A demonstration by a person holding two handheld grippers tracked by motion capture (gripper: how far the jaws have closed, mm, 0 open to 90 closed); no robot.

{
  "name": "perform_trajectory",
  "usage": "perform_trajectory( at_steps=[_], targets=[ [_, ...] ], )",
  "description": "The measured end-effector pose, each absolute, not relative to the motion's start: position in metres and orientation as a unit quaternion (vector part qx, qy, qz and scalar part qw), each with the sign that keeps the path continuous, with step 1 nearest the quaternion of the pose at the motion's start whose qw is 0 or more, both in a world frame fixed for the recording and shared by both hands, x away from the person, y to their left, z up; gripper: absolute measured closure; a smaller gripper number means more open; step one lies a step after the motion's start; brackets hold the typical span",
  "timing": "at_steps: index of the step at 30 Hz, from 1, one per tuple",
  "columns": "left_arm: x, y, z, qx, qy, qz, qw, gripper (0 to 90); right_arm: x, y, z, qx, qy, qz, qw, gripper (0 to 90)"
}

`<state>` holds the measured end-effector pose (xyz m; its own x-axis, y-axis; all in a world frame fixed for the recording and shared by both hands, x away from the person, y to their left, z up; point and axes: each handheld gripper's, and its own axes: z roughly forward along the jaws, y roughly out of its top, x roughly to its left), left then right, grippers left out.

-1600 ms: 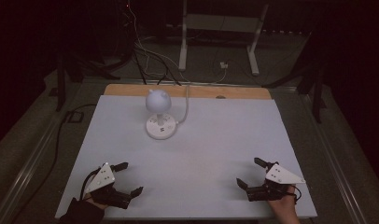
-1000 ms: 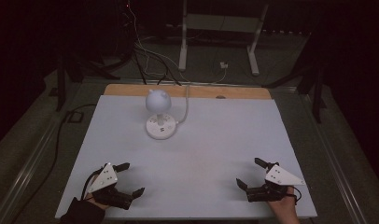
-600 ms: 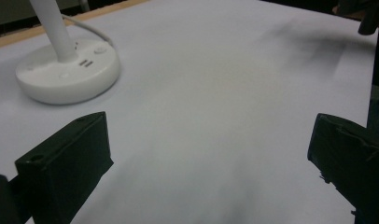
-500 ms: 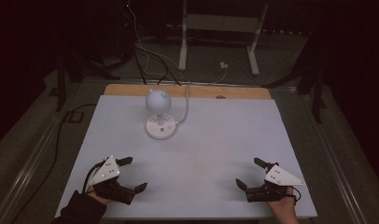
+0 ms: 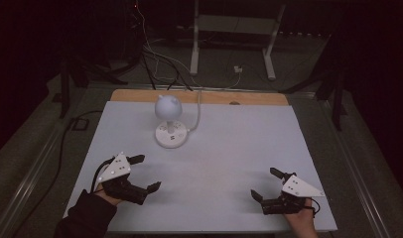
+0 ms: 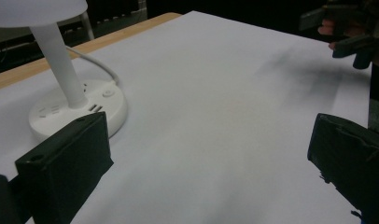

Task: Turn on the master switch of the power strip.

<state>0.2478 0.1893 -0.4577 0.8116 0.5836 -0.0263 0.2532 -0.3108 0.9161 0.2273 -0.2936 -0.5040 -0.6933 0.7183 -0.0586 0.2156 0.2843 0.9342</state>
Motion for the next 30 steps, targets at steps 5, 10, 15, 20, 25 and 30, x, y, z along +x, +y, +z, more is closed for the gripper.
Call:
perform_trajectory(
  at_steps=[5, 10, 15, 20, 25, 30],
  targets=[
    [0.256, 0.181, -0.456, 0.797, 0.263, 0.155, 0.521, 0.1, 0.227, -0.294, -0.504, 0.306, 0.763, 0.515, 0.243, 0.0],
    [0.265, 0.173, -0.457, 0.801, 0.263, 0.156, 0.514, 0.0, 0.227, -0.294, -0.504, 0.307, 0.763, 0.514, 0.243, 0.0],
    [0.274, 0.164, -0.456, 0.802, 0.263, 0.157, 0.512, 0.1, 0.228, -0.294, -0.505, 0.308, 0.763, 0.514, 0.242, 0.0],
    [0.281, 0.156, -0.454, 0.805, 0.262, 0.158, 0.508, 0.0, 0.228, -0.294, -0.505, 0.308, 0.763, 0.515, 0.241, 0.0],
    [0.289, 0.150, -0.452, 0.804, 0.262, 0.155, 0.511, 0.0, 0.228, -0.294, -0.505, 0.308, 0.763, 0.515, 0.239, 0.0],
    [0.299, 0.140, -0.452, 0.807, 0.260, 0.153, 0.508, 0.0, 0.228, -0.295, -0.505, 0.308, 0.762, 0.516, 0.239, 0.0]
  ],
)
